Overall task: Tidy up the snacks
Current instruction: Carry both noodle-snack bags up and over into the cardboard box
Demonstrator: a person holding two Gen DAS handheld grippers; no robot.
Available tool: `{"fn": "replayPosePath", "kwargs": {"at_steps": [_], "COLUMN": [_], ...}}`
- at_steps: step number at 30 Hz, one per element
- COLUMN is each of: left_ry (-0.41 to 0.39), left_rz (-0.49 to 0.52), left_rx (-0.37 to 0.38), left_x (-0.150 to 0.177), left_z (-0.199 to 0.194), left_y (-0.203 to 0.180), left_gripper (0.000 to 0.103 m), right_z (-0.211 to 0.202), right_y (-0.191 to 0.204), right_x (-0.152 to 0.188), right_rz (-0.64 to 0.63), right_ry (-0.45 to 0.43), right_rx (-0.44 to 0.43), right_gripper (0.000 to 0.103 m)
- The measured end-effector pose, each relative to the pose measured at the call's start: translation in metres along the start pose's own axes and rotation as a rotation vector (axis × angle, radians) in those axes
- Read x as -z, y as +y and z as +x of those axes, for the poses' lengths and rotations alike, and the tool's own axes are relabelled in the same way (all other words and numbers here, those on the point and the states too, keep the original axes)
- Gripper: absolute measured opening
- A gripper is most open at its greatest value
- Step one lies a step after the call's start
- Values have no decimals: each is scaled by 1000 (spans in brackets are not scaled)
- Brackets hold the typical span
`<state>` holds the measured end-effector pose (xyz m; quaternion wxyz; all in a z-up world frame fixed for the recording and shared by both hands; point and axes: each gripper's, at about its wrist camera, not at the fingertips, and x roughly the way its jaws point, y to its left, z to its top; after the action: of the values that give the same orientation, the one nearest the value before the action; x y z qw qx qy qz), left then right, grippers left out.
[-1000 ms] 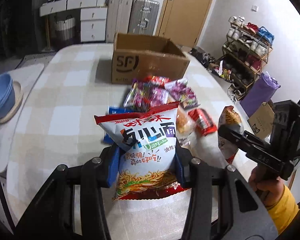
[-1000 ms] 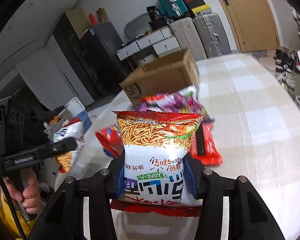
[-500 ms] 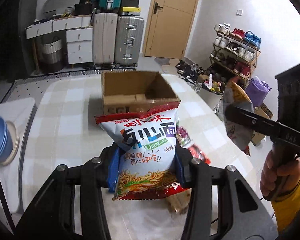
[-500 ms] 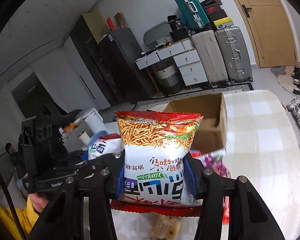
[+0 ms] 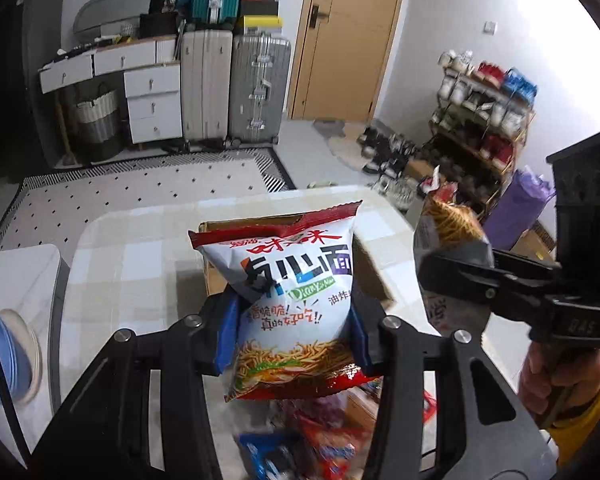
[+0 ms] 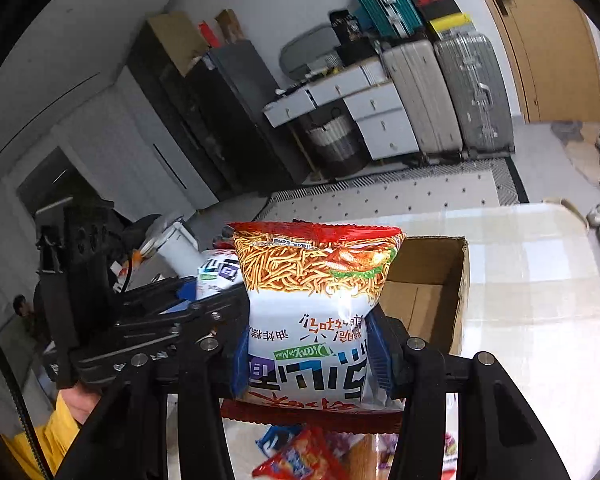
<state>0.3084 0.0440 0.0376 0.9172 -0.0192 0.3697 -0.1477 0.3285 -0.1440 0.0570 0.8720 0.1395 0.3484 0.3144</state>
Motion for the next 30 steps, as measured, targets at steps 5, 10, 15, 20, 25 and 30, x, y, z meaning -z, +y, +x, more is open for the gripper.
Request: {"fn": "replayPosePath", "kwargs": {"at_steps": [5,10,15,20,25,30], "left_ry": [79,124,190,214,239,250], "left_rz": [-5,24,10,24,38,30], "left_rx": [-48,-77,-70,-73,-76,-71], "left_x": [-32,-39,-28,-13,-1,5], "left_z": [66,112,158,180,196,211], "left_y": [12,14,22,29,28,32], "left_gripper": [42,42,42,43,43,43], "right_z": [38,73,102,120,130,132], "right_y": [-24,-46,-63,-75,-87,-86], "right_x": [-13,-20,-20,-17,-13,-14], "right_rz": [27,68,91,121,177,148], "right_ry": [65,119,169,198,224,232], "right_rx": [35,24,5,-19,-59,-39], "right_gripper": [49,49,49,49,49,49]}}
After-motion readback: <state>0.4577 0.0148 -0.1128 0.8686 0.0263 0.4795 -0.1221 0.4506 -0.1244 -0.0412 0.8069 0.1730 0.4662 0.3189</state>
